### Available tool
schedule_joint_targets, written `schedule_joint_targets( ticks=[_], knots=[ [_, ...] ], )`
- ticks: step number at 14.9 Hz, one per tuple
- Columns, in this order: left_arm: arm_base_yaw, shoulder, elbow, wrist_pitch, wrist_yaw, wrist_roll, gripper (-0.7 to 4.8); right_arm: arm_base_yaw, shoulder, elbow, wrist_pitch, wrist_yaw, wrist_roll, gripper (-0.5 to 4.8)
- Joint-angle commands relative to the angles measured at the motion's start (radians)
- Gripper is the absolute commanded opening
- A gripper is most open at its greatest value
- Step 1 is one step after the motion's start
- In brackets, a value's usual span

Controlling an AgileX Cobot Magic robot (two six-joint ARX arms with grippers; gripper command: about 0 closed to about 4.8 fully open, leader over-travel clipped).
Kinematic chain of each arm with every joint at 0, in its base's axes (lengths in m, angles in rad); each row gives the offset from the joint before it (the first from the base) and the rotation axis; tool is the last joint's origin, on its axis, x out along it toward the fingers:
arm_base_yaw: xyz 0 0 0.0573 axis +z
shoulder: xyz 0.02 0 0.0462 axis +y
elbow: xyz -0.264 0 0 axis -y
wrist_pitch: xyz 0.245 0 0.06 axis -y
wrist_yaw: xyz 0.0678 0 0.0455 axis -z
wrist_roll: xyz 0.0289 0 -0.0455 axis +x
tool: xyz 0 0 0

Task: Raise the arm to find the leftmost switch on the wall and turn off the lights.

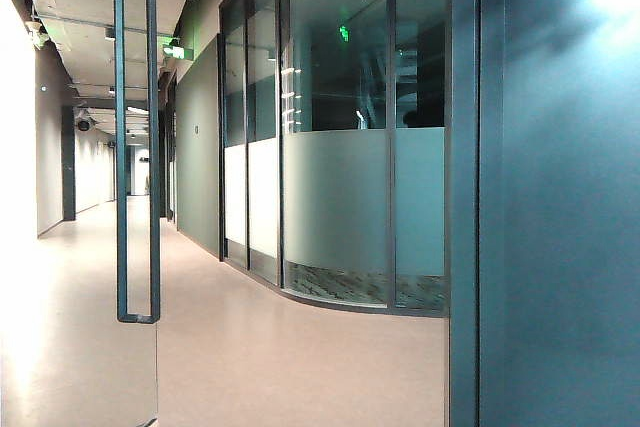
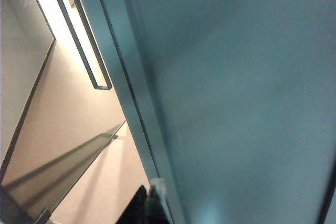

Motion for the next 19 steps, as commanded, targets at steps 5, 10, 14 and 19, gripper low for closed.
schedule_joint_targets(
  ticks=[5,10,14,19],
  knots=[
    [-0.047,-0.161,-0.418,0.342,0.052,-0.054,-0.05,0.001,-0.002,0.002,0.013,0.002,-0.003,-0.01],
    [-0.077,-0.161,-0.463,0.379,0.051,-0.045,-0.05,0.001,-0.002,0.002,0.013,0.002,-0.003,-0.01],
    [-0.077,-0.161,-0.463,0.378,0.051,-0.040,-0.05,0.001,-0.002,0.002,0.013,0.002,-0.003,-0.01],
    [-0.076,-0.161,-0.463,0.379,0.044,-0.031,-0.05,0.001,-0.002,0.002,0.013,0.002,-0.003,-0.01]
  ],
)
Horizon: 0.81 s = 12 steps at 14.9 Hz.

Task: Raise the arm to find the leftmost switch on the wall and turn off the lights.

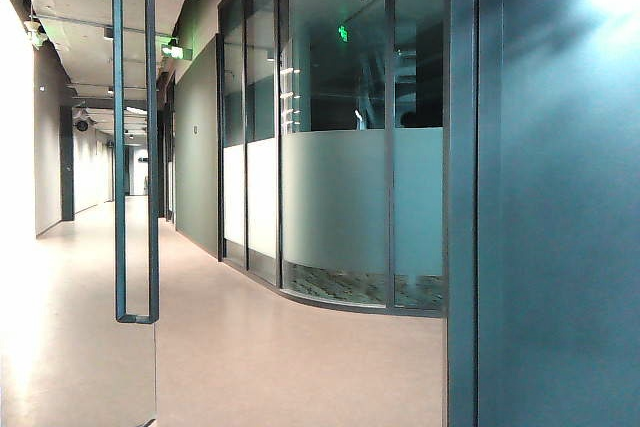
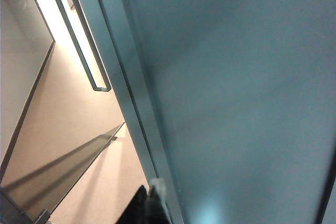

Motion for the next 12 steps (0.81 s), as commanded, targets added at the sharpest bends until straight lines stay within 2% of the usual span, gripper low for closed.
schedule_joint_targets(
  ticks=[1,12],
  knots=[
    [-0.001,0.000,0.002,0.012,-0.023,0.013,-0.05,0.001,0.000,0.002,0.013,0.001,-0.003,-0.01],
    [-0.001,0.000,0.002,0.019,-0.018,0.099,-0.05,0.001,0.000,0.002,0.013,0.001,-0.003,-0.01]
  ],
)
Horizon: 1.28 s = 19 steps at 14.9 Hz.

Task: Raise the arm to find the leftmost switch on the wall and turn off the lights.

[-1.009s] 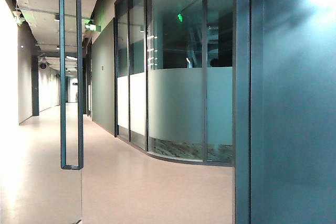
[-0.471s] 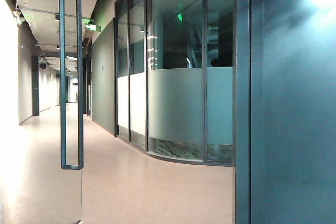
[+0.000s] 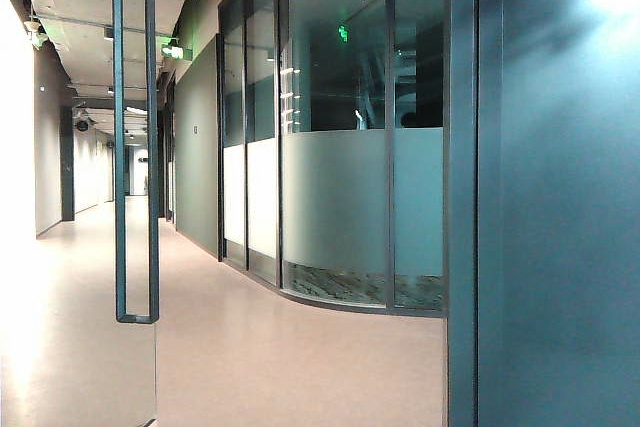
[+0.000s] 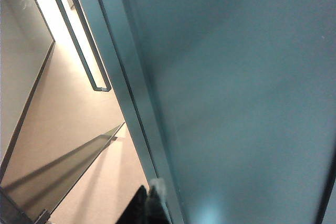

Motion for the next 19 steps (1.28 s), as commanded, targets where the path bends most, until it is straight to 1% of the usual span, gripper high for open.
schedule_joint_targets(
  ticks=[1,16,17,19],
  knots=[
    [-0.001,0.000,0.002,0.013,0.005,0.008,-0.05,0.001,0.000,0.002,0.013,0.001,-0.003,-0.01],
    [-0.001,0.000,0.002,0.012,0.005,0.007,-0.05,0.000,0.000,0.002,0.023,0.006,-0.010,-0.01],
    [-0.001,0.000,0.002,0.012,0.005,0.007,-0.05,0.001,-0.001,0.002,0.002,0.003,-0.046,-0.01],
    [-0.001,0.000,0.002,0.012,0.005,0.007,-0.05,-0.021,-0.034,-0.048,-0.031,0.052,-0.173,-0.01]
  ],
)
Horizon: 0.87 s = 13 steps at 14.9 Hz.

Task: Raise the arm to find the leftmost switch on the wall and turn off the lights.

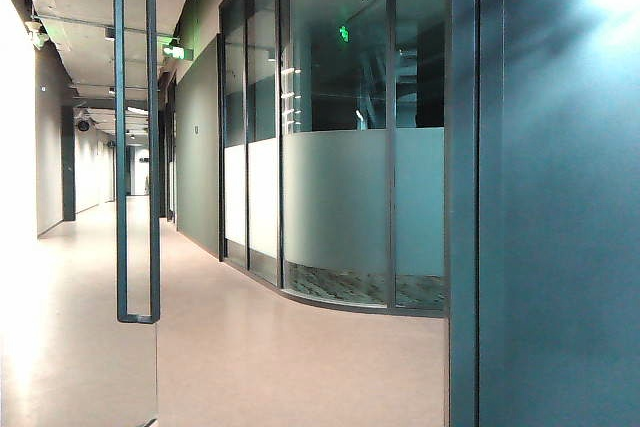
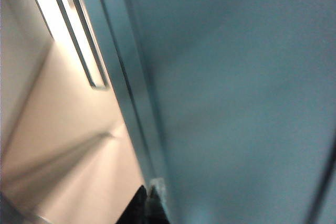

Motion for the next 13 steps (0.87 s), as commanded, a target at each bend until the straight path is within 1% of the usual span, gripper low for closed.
schedule_joint_targets(
  ticks=[1,3,4,6,7,8,9,10,13],
  knots=[
    [-0.001,0.000,0.002,0.012,0.002,0.007,-0.05,-0.058,-0.069,-0.104,-0.001,0.061,-0.135,-0.01],
    [-0.001,0.000,0.002,0.011,0.005,0.007,-0.05,-0.165,-0.156,-0.262,0.096,0.069,-0.130,-0.01],
    [-0.001,0.000,0.002,0.011,0.001,0.007,-0.05,-0.196,-0.191,-0.341,0.151,0.063,-0.130,-0.01],
    [-0.001,0.000,0.002,0.012,0.001,0.007,-0.05,-0.199,-0.258,-0.505,0.269,0.055,-0.126,-0.01],
    [-0.001,0.000,0.002,0.011,0.001,0.007,-0.05,-0.195,-0.290,-0.580,0.336,0.050,-0.095,-0.01],
    [-0.001,0.000,0.002,0.011,0.001,0.007,-0.05,-0.195,-0.330,-0.659,0.406,0.035,-0.037,-0.01],
    [-0.001,0.000,0.002,0.012,0.001,0.007,-0.05,-0.195,-0.365,-0.713,0.441,0.032,0.005,-0.01],
    [-0.001,0.000,0.002,0.011,0.001,0.007,-0.05,-0.193,-0.394,-0.744,0.443,0.032,0.026,-0.01],
    [-0.001,0.000,0.002,0.011,0.001,0.007,-0.05,-0.184,-0.463,-0.811,0.451,0.032,0.027,-0.01]
  ],
)
